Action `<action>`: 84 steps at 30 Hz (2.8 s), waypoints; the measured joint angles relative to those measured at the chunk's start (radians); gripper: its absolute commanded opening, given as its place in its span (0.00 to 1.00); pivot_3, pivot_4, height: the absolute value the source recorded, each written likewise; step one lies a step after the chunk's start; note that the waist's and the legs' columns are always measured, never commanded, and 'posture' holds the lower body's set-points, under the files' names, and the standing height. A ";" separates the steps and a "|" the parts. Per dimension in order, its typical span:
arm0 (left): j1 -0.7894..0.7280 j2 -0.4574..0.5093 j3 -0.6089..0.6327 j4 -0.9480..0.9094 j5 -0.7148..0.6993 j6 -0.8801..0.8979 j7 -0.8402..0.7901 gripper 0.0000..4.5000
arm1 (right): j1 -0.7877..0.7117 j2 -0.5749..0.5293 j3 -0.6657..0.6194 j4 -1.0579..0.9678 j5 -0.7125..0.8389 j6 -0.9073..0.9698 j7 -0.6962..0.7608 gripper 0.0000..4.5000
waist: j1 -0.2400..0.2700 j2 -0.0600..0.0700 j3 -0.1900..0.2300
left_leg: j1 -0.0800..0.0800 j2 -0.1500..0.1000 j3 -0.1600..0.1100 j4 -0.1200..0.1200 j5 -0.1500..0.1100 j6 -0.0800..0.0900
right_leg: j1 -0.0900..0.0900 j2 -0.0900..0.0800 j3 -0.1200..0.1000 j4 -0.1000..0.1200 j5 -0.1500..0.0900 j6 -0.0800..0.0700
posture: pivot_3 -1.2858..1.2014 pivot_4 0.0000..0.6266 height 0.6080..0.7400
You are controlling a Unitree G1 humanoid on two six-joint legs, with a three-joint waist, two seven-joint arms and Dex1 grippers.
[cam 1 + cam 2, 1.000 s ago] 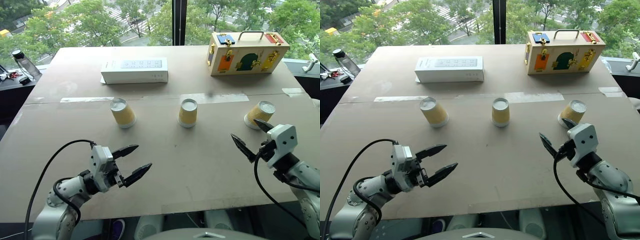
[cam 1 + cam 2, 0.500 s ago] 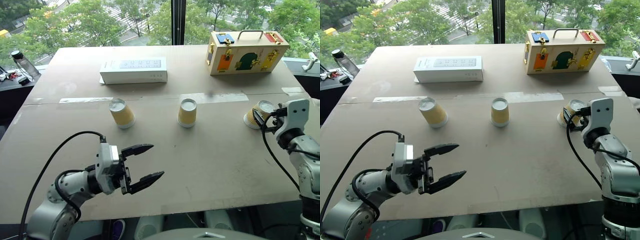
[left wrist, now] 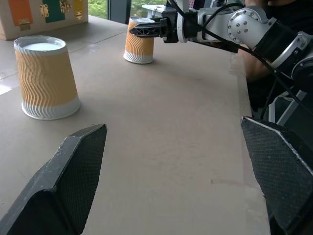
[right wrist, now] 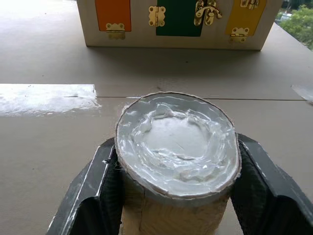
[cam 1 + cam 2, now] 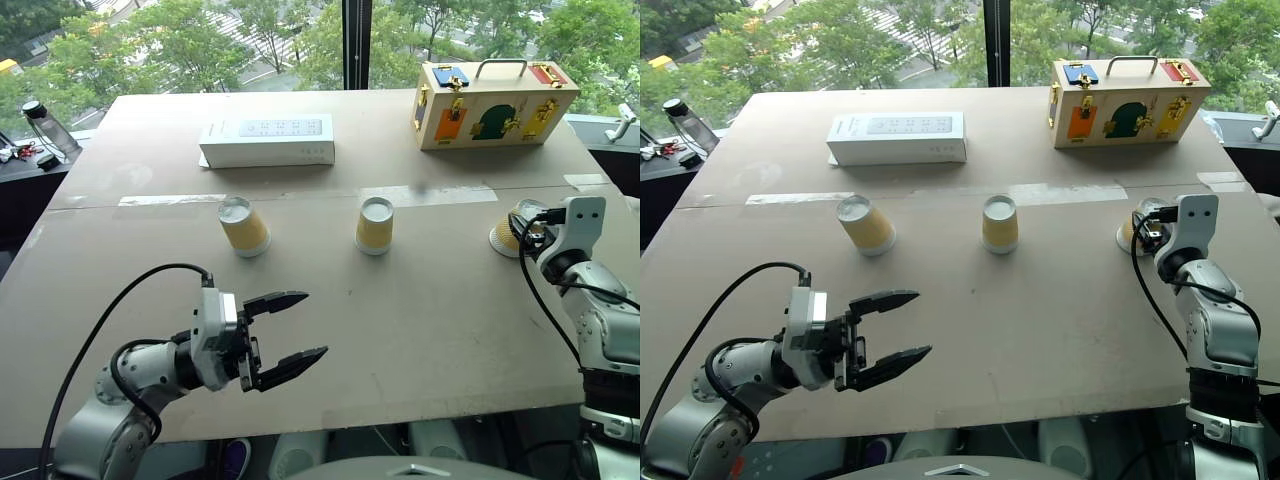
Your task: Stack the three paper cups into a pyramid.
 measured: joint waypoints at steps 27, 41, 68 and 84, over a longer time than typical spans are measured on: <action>0.170 -0.043 0.139 0.193 -0.040 -0.159 -0.207 1.00 | 0.145 -0.125 0.400 -0.456 0.079 0.041 0.355 0.51 | 0.003 0.000 0.000 | -0.001 0.001 -0.001 -0.002 0.000 0.000 | -0.001 0.000 -0.001 -0.002 -0.003 0.003 | 0.52 0.24 1.00; 0.145 -0.059 0.170 0.195 -0.056 -0.161 -0.187 1.00 | 0.117 -0.106 0.459 -0.356 0.023 0.021 0.386 0.99 | 0.003 0.000 0.000 | -0.001 0.001 -0.001 -0.002 0.000 0.000 | -0.001 0.000 -0.002 -0.002 -0.003 0.003 | 0.52 0.24 1.00; -0.854 -0.251 -0.322 0.658 0.236 0.172 0.224 1.00 | 0.794 -0.135 -0.155 -0.797 0.291 -0.217 0.532 0.99 | 0.003 -0.003 0.001 | -0.001 -0.002 -0.004 0.000 0.000 0.000 | 0.000 0.000 -0.002 0.000 0.001 0.006 | 0.52 0.24 1.00; -0.991 -0.347 -0.323 0.957 0.345 -0.038 0.082 0.57 | 0.971 -0.033 -0.189 -0.834 0.250 -0.351 0.499 1.00 | 0.001 -0.004 0.002 | -0.002 -0.002 -0.005 0.001 0.000 0.000 | 0.000 0.000 -0.003 0.000 0.000 0.007 | 0.52 0.24 1.00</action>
